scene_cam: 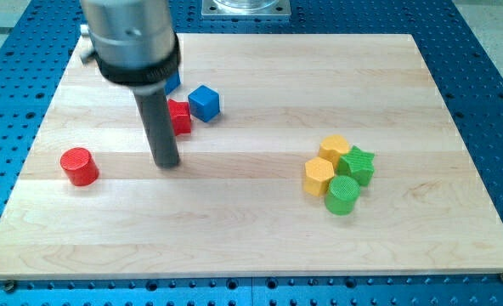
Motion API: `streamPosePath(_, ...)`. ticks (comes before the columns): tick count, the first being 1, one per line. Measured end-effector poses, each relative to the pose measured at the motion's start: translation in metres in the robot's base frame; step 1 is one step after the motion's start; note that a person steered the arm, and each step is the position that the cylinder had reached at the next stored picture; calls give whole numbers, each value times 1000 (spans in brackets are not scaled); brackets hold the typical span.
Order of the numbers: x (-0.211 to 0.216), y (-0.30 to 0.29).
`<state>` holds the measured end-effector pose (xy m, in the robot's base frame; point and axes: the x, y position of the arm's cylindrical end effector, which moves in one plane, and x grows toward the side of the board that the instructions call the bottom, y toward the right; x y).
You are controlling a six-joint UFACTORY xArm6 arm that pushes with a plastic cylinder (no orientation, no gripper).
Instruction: Move the red circle into the red star
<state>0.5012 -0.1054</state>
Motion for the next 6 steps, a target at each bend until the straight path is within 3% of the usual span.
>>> streamPosePath(1, 56, -80)
streamPosePath(2, 37, -137)
streamPosePath(3, -45, -98)
streamPosePath(4, -79, -41)
streamPosePath(5, -89, -61)
streamPosePath(6, -116, -120)
